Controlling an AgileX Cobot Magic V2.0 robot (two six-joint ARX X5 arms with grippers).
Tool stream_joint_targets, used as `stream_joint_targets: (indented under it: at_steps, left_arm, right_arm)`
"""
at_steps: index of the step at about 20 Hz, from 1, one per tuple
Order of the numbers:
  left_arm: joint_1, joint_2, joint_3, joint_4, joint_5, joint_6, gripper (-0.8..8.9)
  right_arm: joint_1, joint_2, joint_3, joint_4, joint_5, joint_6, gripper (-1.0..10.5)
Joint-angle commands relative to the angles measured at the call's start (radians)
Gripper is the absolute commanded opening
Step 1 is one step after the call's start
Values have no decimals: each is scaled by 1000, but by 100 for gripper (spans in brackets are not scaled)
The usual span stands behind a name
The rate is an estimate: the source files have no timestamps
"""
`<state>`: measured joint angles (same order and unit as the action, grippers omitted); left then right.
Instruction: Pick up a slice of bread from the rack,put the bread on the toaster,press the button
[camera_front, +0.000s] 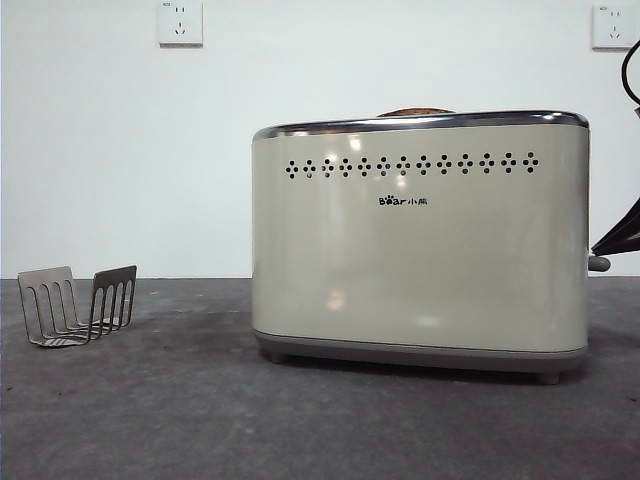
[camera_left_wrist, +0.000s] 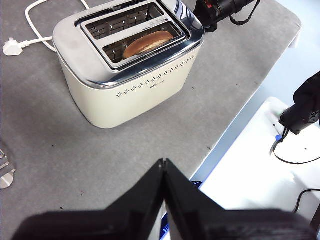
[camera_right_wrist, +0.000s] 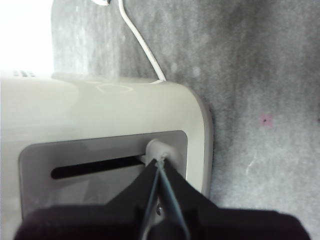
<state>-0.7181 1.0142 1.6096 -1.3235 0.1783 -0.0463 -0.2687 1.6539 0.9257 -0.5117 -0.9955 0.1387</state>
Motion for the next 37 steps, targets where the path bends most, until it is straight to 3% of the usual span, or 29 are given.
stream_joint_targets:
  at_steps: [1,19,25,37]
  left_arm:
    - [2,2,-6,3,5,-6,-6]
    - [2,18,-6,3,4,-6,-6]
    - [2,18,-6,3,4,-6,-5]
    - [2,18,-6,3,3,5,-6]
  right_arm:
    - [2,63,-21,-10,72,-18,-8]
    - [33,111,-21,-6,95,-35,-7]
    - [33,106,-19,-2,69,-36,-7]
    - [33,-16,110,-102,65,-44,-7]
